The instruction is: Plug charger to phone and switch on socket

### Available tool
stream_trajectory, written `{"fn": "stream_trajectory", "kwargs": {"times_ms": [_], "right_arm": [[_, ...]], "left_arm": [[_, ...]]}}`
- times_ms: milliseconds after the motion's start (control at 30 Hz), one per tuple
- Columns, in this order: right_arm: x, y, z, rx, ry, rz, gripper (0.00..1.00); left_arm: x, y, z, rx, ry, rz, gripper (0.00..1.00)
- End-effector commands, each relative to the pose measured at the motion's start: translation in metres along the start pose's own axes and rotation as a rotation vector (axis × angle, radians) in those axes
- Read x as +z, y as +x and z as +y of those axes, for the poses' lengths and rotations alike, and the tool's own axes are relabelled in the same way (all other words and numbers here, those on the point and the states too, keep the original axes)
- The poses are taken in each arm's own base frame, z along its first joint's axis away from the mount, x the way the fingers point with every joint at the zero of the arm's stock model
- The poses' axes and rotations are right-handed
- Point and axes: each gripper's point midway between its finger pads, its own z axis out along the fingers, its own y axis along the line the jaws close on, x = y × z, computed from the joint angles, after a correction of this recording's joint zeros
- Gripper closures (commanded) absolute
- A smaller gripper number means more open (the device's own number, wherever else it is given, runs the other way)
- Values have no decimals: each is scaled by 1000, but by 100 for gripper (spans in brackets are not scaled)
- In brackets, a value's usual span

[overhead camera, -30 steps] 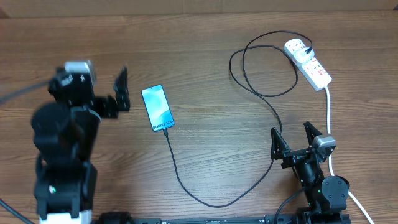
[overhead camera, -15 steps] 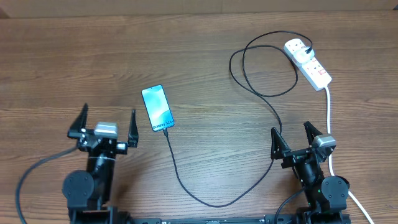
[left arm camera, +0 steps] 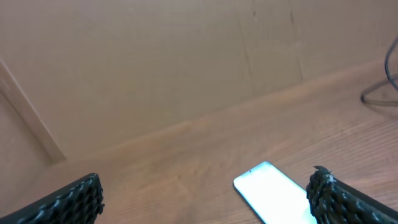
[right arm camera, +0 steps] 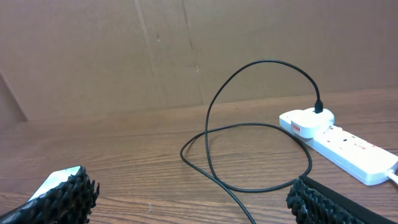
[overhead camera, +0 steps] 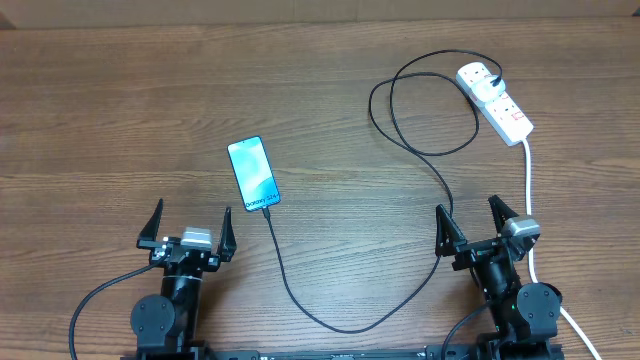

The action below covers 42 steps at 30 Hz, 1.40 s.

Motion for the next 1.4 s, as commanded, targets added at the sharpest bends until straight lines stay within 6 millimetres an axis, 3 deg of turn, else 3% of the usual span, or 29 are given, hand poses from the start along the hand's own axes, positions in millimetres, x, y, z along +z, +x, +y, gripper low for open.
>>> {"fn": "stream_trajectory", "kwargs": {"times_ms": [0, 33, 1367], "right_arm": [[0, 3, 1, 2, -7, 0, 0], [0, 3, 1, 2, -7, 0, 0], [0, 3, 1, 2, -7, 0, 0]], "left_arm": [[-2, 17, -4, 48, 10, 56, 0], [-2, 26, -7, 38, 22, 92, 0], [-2, 25, -7, -9, 20, 88, 0]]}}
